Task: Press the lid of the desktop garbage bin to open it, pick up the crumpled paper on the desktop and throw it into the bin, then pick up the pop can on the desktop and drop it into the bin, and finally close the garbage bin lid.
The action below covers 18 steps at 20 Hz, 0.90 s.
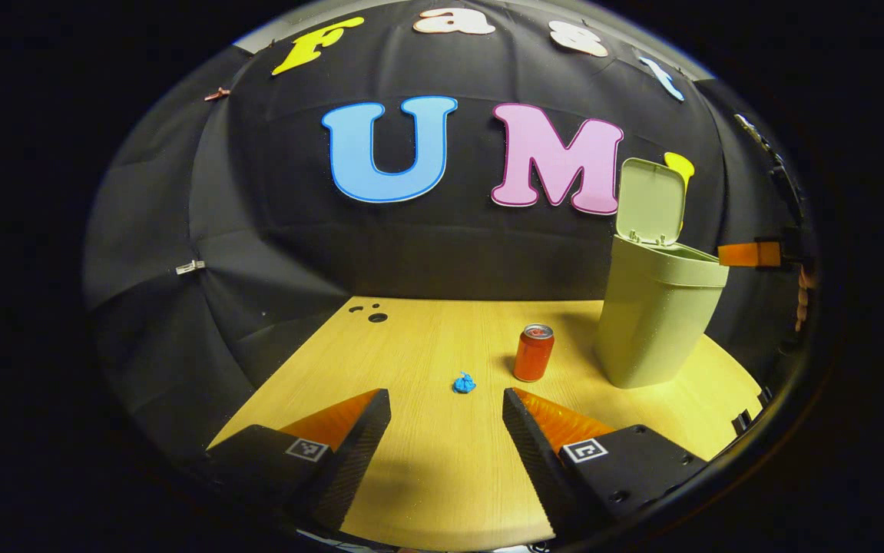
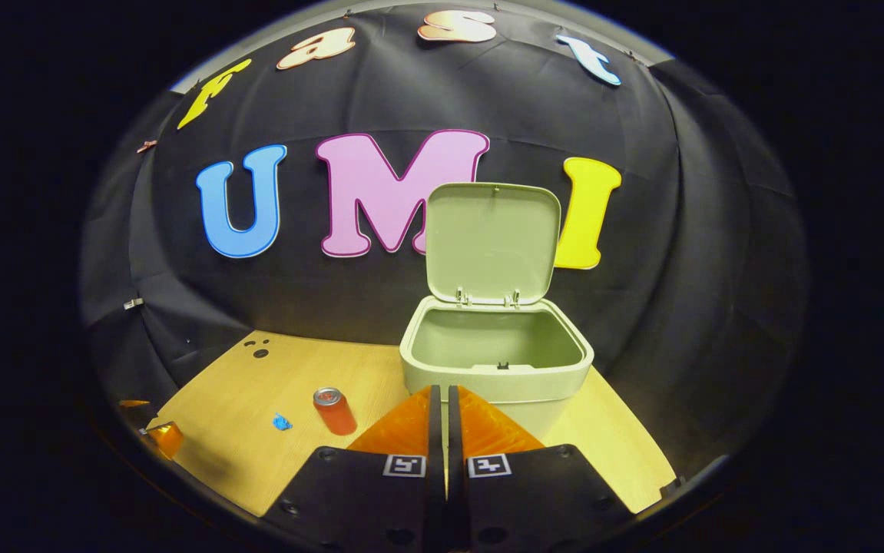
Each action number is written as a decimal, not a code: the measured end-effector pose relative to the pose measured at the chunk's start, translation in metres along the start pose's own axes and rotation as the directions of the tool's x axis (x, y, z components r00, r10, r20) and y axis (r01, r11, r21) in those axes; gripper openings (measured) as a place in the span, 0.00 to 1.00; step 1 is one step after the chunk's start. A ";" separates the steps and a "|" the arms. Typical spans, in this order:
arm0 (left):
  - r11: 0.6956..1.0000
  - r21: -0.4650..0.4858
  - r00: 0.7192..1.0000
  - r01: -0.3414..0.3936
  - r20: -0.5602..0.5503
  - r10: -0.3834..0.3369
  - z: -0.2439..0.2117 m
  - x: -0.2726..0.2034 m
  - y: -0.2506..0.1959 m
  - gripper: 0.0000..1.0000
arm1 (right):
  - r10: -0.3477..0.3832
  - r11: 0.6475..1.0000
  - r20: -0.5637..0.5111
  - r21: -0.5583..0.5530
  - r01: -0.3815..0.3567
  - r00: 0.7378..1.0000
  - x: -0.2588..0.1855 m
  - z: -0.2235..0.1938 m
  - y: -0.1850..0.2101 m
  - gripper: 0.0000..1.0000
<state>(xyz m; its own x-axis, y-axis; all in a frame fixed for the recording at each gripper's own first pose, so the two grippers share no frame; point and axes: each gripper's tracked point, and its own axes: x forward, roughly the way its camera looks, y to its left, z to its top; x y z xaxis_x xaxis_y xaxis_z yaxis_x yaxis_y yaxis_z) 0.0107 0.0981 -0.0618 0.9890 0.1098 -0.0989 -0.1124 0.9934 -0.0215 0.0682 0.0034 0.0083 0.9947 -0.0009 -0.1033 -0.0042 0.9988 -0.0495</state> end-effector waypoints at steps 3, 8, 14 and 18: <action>1.000 -0.014 1.000 -0.011 -0.020 0.011 -0.002 0.020 -0.002 0.95 | 0.025 1.000 -0.029 -0.005 -0.026 0.999 -0.001 -0.016 0.000 0.05; 0.999 -0.037 0.997 -0.036 -0.074 0.033 -0.012 0.058 -0.003 0.95 | 0.086 0.996 -0.122 -0.011 -0.088 0.989 -0.003 -0.055 0.005 0.10; 0.997 -0.071 0.988 -0.032 -0.153 0.020 -0.032 0.116 -0.009 0.95 | 0.160 0.985 -0.251 -0.020 -0.171 0.955 -0.012 -0.101 0.009 0.70; 0.991 -0.124 0.974 -0.039 -0.226 0.010 -0.055 0.155 -0.011 0.96 | 0.206 0.978 -0.333 0.030 -0.208 0.920 -0.015 -0.129 0.019 0.87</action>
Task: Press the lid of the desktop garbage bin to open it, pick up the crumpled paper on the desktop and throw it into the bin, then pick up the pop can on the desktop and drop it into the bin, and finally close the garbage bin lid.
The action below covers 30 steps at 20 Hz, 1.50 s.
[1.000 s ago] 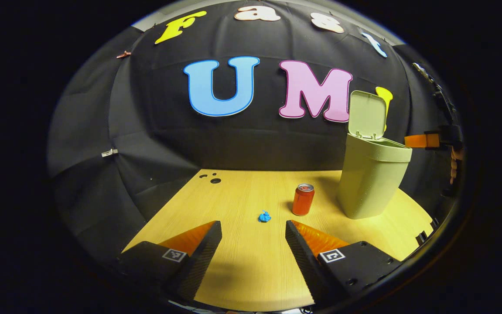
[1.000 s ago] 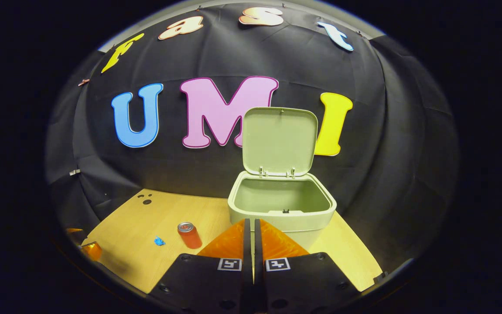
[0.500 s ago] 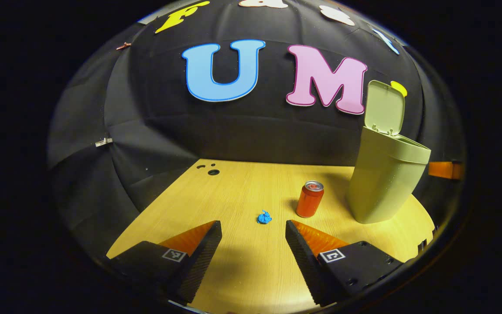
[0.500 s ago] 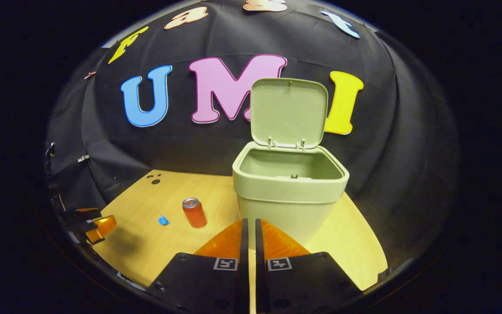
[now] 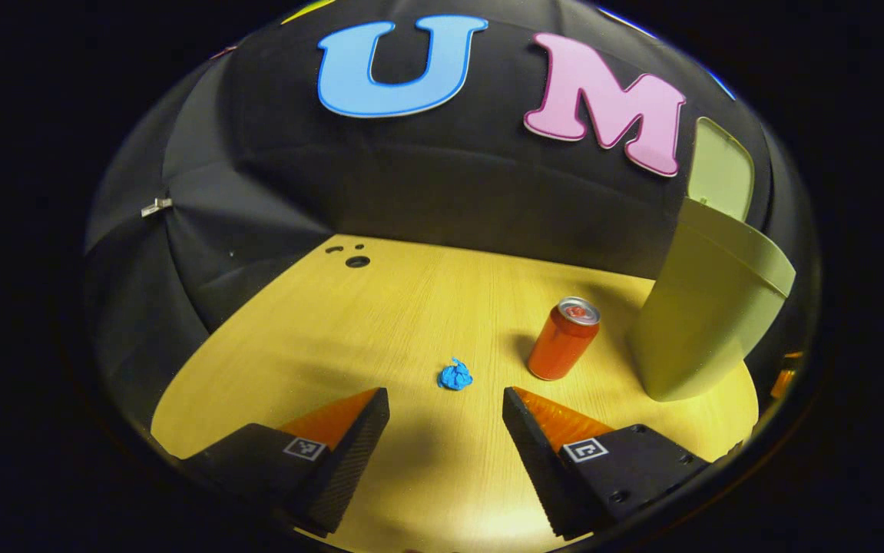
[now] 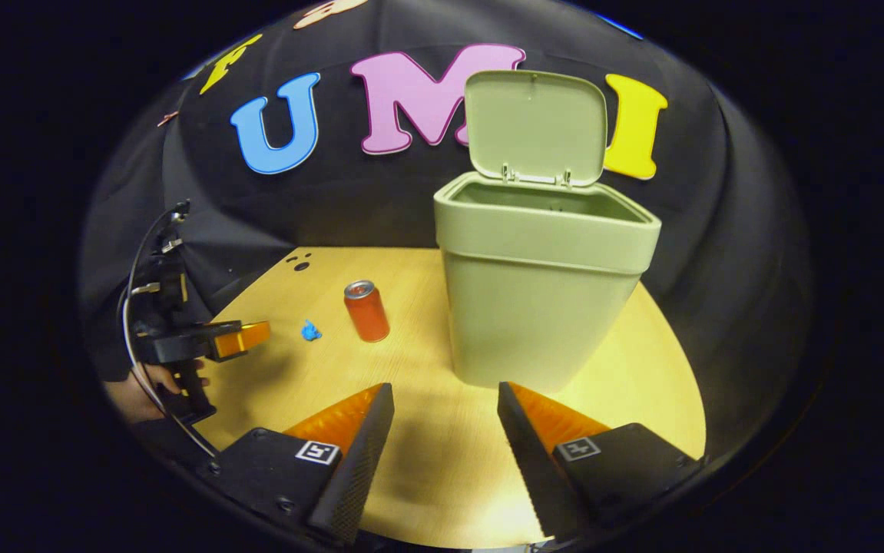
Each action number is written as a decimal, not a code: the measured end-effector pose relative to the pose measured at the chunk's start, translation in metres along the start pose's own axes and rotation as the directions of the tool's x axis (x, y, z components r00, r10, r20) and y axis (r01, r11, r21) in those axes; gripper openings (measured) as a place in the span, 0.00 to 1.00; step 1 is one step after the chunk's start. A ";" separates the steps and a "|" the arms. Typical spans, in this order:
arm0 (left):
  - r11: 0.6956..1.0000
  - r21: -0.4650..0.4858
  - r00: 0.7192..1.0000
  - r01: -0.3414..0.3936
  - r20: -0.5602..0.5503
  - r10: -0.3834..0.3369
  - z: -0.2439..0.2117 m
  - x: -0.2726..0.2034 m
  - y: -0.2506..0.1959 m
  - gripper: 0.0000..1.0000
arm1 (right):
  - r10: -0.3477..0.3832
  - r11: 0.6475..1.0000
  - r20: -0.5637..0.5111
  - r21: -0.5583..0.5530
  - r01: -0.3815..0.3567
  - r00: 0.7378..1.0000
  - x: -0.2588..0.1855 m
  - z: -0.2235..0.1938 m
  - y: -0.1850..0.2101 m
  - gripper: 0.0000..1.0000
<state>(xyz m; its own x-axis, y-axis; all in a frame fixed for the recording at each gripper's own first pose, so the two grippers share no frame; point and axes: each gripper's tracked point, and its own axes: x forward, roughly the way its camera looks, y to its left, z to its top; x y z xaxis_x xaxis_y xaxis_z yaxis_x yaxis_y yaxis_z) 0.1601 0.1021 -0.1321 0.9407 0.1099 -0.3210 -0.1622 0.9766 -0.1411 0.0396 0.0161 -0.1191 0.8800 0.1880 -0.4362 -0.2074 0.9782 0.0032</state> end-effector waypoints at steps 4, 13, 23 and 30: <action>1.000 0.020 0.999 -0.020 -0.026 0.021 -0.003 0.038 0.001 0.96 | 0.009 0.999 -0.050 -0.040 -0.011 0.999 0.006 -0.014 0.000 1.00; 0.995 0.099 0.993 -0.021 -0.115 0.033 -0.026 0.107 -0.004 0.96 | 0.017 0.999 -0.153 -0.028 -0.022 0.988 0.017 -0.043 -0.006 0.98; 0.993 0.119 0.989 -0.012 -0.145 0.029 -0.037 0.132 -0.009 0.95 | -0.003 1.000 -0.184 -0.001 0.003 0.983 0.024 -0.050 -0.018 0.98; 0.989 0.147 0.989 0.026 -0.148 -0.003 -0.035 0.137 -0.018 0.52 | 0.018 1.000 -0.192 -0.012 -0.021 0.981 0.026 -0.054 -0.009 0.98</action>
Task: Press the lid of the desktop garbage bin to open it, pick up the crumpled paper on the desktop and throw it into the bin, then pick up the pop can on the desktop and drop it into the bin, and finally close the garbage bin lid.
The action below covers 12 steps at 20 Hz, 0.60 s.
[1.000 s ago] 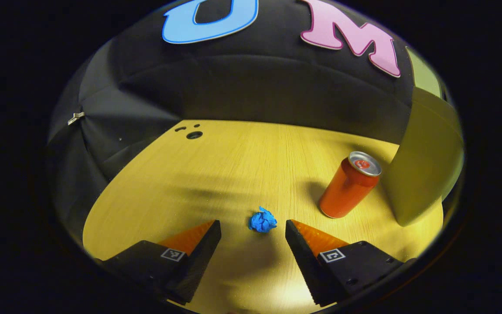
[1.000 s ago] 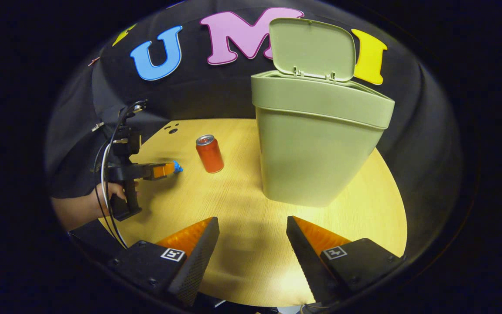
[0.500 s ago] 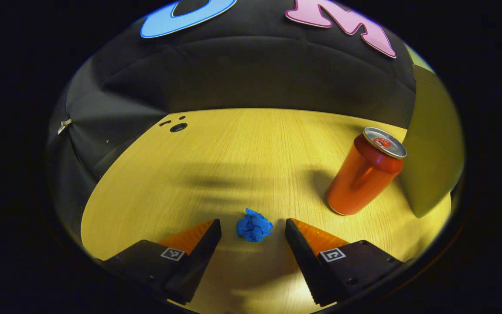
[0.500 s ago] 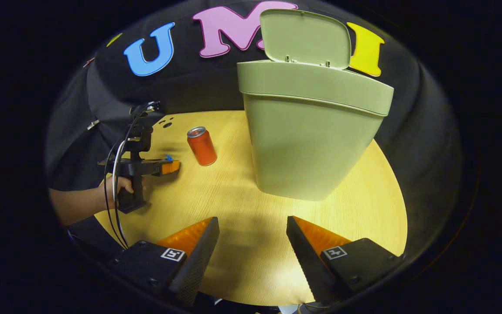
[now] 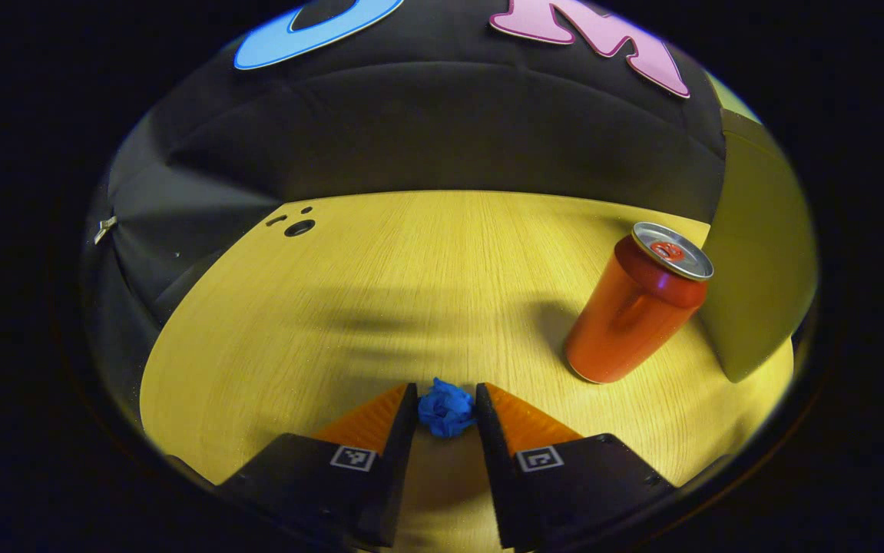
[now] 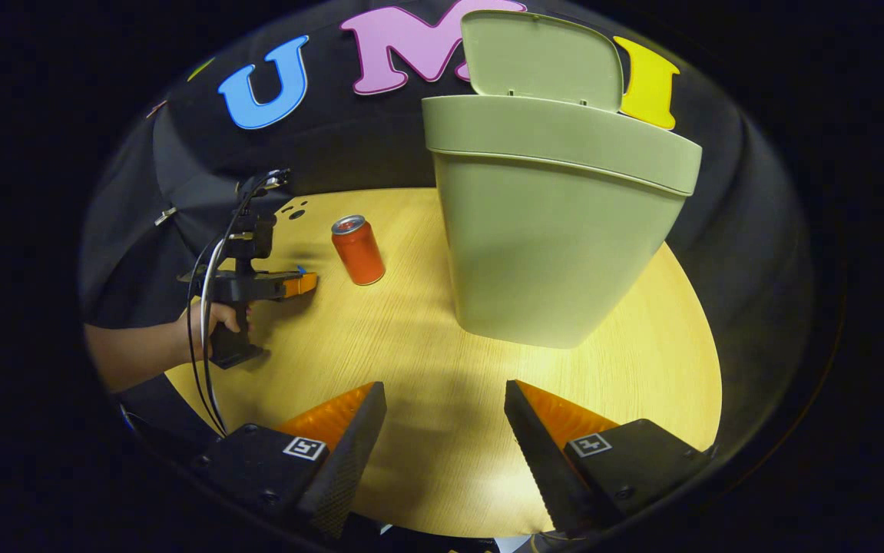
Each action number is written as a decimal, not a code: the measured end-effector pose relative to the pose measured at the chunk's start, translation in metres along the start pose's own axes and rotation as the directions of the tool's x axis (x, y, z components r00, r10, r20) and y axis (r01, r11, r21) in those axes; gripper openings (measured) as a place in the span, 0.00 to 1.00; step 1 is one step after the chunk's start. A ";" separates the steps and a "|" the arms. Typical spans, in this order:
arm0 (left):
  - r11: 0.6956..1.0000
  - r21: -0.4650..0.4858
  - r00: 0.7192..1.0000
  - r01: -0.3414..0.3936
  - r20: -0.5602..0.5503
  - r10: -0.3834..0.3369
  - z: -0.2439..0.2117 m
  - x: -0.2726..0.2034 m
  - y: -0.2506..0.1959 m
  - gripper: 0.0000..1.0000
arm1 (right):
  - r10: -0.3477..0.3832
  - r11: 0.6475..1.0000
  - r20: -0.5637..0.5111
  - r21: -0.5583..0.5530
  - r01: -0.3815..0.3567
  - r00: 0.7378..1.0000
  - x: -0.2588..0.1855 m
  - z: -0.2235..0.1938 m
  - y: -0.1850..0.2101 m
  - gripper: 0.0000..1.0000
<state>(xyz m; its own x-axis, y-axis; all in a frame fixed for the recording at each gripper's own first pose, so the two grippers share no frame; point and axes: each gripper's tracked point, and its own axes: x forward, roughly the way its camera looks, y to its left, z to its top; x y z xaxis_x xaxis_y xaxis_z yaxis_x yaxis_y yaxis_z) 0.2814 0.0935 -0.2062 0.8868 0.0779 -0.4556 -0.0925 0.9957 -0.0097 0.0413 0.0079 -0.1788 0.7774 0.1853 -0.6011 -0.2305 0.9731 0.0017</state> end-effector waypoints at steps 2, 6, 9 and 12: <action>1.000 -0.009 1.000 0.001 0.005 -0.001 0.000 0.000 -0.001 0.41 | 0.004 1.000 0.001 -0.007 -0.004 1.000 -0.001 -0.001 0.001 0.98; 0.999 -0.032 1.000 0.003 0.017 -0.003 0.002 -0.004 0.000 0.36 | 0.000 1.000 0.011 -0.004 0.000 1.000 -0.002 0.002 -0.001 0.98; 0.999 -0.035 0.998 0.007 0.061 -0.005 0.016 -0.016 0.000 0.31 | -0.001 1.000 0.019 0.002 0.001 1.000 -0.002 0.004 -0.002 0.98; 1.000 -0.027 0.993 0.013 0.115 -0.010 0.038 -0.035 0.001 0.35 | 0.012 1.000 0.025 0.001 -0.012 1.000 -0.001 0.004 0.004 0.98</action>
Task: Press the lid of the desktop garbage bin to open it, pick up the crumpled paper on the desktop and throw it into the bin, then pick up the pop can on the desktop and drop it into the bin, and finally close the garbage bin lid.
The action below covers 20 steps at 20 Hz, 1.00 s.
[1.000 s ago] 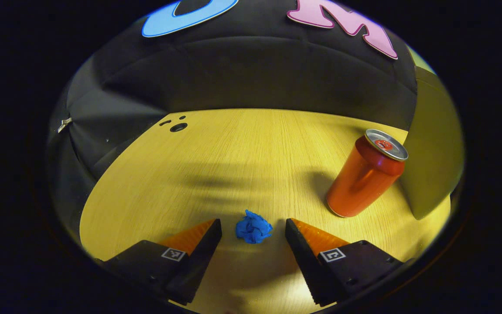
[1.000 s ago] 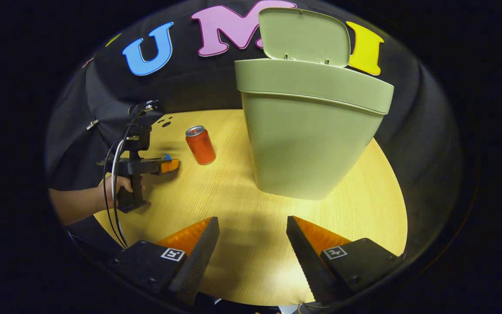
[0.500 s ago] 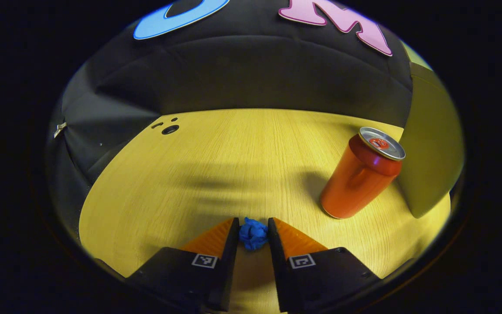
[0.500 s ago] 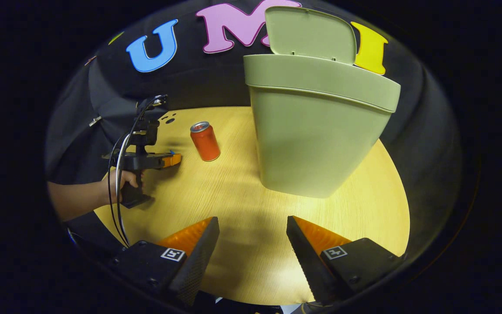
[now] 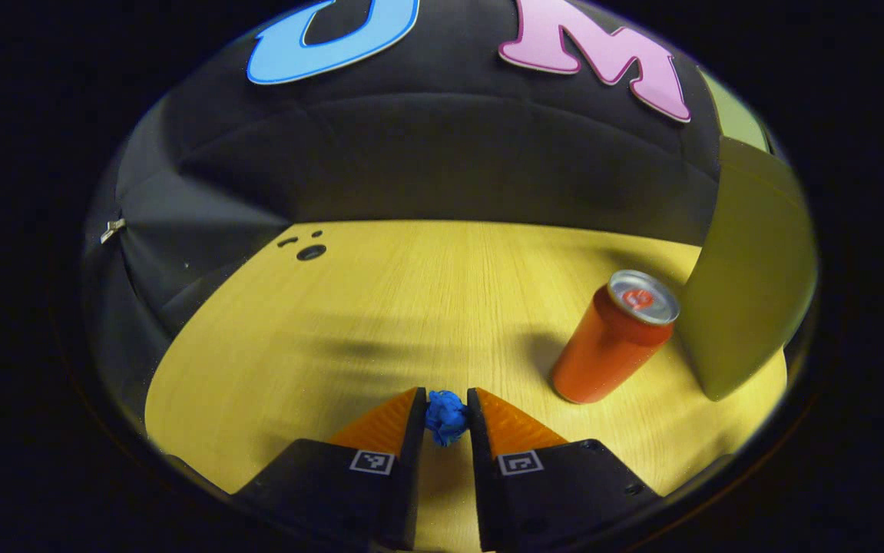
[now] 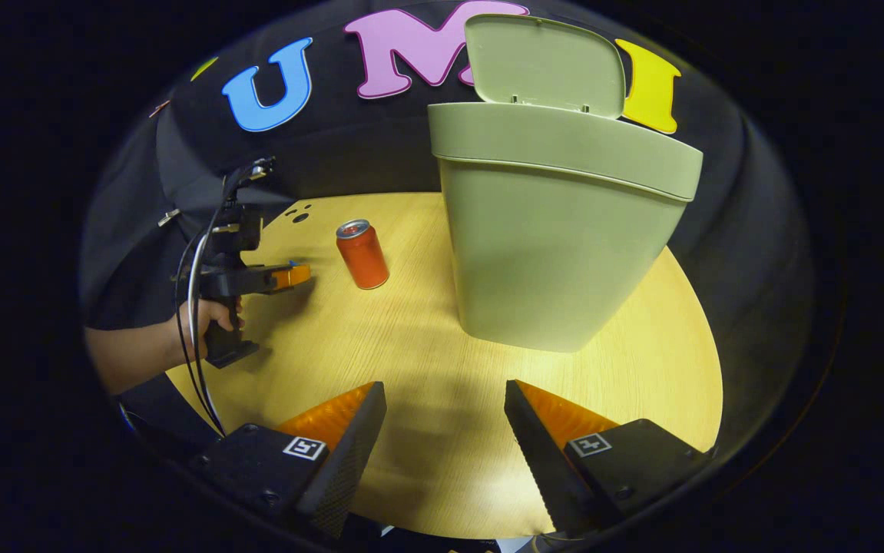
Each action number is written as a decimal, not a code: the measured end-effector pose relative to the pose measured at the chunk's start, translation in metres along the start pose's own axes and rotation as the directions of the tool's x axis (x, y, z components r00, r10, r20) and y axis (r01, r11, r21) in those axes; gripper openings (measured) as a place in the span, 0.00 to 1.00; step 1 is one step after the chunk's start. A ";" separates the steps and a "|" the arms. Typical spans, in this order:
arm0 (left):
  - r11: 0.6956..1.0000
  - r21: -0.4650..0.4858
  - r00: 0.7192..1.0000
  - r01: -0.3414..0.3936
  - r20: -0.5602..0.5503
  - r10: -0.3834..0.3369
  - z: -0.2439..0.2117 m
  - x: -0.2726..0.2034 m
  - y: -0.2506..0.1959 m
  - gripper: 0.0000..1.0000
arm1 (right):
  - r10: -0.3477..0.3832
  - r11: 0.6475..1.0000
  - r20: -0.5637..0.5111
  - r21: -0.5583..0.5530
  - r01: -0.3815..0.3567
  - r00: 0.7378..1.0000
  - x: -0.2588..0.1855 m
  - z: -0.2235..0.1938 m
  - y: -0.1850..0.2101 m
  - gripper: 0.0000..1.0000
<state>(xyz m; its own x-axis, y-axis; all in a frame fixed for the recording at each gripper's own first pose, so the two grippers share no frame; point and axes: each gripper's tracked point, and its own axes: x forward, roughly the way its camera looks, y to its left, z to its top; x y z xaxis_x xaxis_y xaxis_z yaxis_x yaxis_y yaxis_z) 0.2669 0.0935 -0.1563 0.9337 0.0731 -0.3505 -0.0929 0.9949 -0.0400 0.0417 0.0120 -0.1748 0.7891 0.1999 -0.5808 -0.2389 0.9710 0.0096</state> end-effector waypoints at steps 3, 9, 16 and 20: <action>1.000 0.015 0.998 0.021 0.061 -0.022 0.028 -0.027 -0.002 0.31 | 0.011 1.000 0.013 -0.002 -0.011 1.000 0.000 0.002 0.005 0.98; 0.994 0.057 0.981 0.090 0.169 -0.099 0.088 -0.073 -0.021 0.35 | 0.036 0.999 0.044 0.015 -0.036 0.998 -0.006 0.009 0.012 0.98; 0.969 0.124 0.927 0.212 0.289 -0.240 0.164 -0.123 -0.083 0.34 | 0.034 0.999 0.081 0.027 -0.037 0.996 -0.013 0.016 0.004 0.98; 0.935 0.173 0.883 0.310 0.313 -0.351 0.186 -0.139 -0.135 0.30 | 0.022 0.998 0.100 0.063 -0.029 0.995 -0.018 0.020 -0.003 0.98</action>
<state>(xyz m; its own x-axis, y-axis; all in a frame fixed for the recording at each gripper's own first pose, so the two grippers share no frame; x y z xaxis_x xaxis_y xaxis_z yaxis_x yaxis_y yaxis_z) 0.2136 -0.0381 0.0715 0.9649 -0.2625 -0.0029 0.2625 0.9648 0.0159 0.0398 0.0079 -0.1478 0.8363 0.2334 -0.4961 -0.2250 0.9713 0.0777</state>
